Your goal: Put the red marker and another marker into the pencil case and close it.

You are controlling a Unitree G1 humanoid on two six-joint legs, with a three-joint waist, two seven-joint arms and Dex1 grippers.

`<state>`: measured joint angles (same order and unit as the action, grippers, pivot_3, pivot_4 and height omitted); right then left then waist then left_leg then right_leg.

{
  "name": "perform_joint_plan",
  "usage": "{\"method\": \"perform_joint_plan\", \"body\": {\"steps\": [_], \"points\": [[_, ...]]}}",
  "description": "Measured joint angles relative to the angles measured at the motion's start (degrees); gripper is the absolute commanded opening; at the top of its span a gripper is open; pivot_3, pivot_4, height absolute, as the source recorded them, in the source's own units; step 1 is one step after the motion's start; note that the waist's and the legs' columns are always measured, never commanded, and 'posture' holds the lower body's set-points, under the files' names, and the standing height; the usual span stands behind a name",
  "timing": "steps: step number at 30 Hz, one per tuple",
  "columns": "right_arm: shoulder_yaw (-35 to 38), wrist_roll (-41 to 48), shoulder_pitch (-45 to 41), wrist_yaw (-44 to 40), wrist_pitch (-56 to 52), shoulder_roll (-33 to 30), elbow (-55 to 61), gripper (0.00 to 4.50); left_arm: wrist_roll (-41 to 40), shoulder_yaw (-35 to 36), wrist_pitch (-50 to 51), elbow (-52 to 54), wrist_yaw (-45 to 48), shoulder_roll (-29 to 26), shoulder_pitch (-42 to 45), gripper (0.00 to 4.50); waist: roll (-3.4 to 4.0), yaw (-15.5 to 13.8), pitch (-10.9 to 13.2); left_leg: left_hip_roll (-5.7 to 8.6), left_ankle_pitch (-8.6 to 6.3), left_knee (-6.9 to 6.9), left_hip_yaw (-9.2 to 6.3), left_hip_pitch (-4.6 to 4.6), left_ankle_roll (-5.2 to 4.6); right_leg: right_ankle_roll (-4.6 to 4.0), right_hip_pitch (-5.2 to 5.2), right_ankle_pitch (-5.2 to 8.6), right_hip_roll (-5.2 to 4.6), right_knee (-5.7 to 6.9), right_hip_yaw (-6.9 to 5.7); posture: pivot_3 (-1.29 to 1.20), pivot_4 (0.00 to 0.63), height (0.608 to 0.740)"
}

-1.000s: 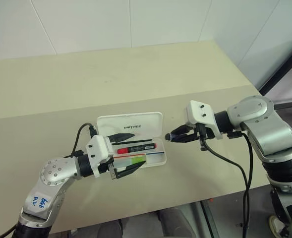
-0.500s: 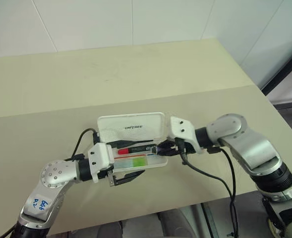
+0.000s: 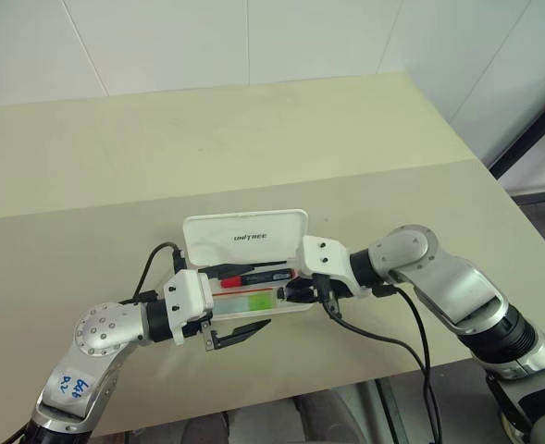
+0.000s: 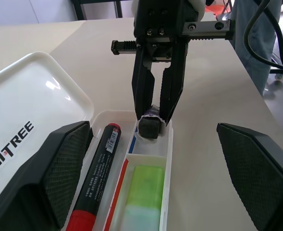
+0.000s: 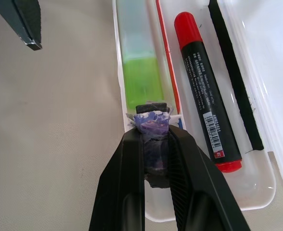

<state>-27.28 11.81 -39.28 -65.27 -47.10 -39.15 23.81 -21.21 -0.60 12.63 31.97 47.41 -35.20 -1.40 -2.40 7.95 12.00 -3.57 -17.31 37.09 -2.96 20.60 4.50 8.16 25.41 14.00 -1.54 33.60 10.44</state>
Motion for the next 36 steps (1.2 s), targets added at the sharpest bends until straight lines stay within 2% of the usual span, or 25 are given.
{"method": "perform_joint_plan", "body": {"steps": [5, 10, 17, 28, 32, 36], "points": [[-0.6, -0.3, -0.5, -0.2, 1.0, 0.0, -1.0, 2.41, 0.0, 0.0, 0.4, 0.9, -0.5, 0.0, 0.0, 4.50, 0.00, 0.0, 0.0, 0.00, 0.00, 0.00, 0.01, -0.01, 0.00, 0.00, 0.00, 0.00, 0.00, 0.00, 0.00, 0.00, 0.150, 0.740], [-0.6, -0.3, -0.6, -0.4, 1.1, 0.0, -1.2, 4.37, 0.0, 0.0, 0.5, 0.9, -1.0, 0.0, 0.1, 4.50, 0.00, 0.0, 0.0, 0.00, 0.00, 0.00, 0.00, 0.00, 0.00, 0.00, 0.00, 0.00, 0.00, -0.01, 0.00, 0.00, 0.150, 0.740], [-0.5, 0.3, -0.6, -1.4, 0.9, -1.3, -1.1, 4.46, 0.0, -0.1, 0.6, 1.0, -1.5, 0.1, 0.1, 4.50, 0.00, 0.0, 0.0, 0.00, 0.00, 0.00, 0.01, 0.00, 0.00, 0.00, 0.00, 0.00, 0.00, 0.00, 0.00, 0.00, 0.150, 0.740], [6.6, 6.7, -0.9, -7.4, -0.1, -11.0, 0.3, 4.46, -1.5, 0.6, 3.2, 2.4, -3.9, 0.7, 0.7, 4.50, -0.02, -0.1, 0.0, 0.00, 0.00, 0.01, 0.03, 0.00, 0.00, 0.00, 0.00, 0.00, 0.00, -0.03, 0.01, 0.00, 0.150, 0.740], [8.0, 5.5, -1.8, -8.4, 3.2, -14.8, -4.2, 4.46, -3.3, 2.2, 6.3, 5.8, -5.8, 0.6, 0.7, 4.50, -0.03, -0.1, 0.0, 0.00, 0.00, 0.01, 0.06, -0.01, -0.01, 0.00, 0.00, 0.01, 0.00, -0.04, 0.01, 0.00, 0.150, 0.740], [8.2, 2.7, -2.1, -8.3, 6.8, -15.8, -9.4, 4.46, -5.0, 2.8, 9.6, 7.6, -7.6, 0.6, 1.1, 4.50, -0.04, 0.0, 0.0, 0.00, 0.00, -0.01, 0.07, -0.03, -0.01, 0.00, 0.00, 0.01, 0.00, -0.04, 0.02, 0.00, 0.150, 0.740]]}}
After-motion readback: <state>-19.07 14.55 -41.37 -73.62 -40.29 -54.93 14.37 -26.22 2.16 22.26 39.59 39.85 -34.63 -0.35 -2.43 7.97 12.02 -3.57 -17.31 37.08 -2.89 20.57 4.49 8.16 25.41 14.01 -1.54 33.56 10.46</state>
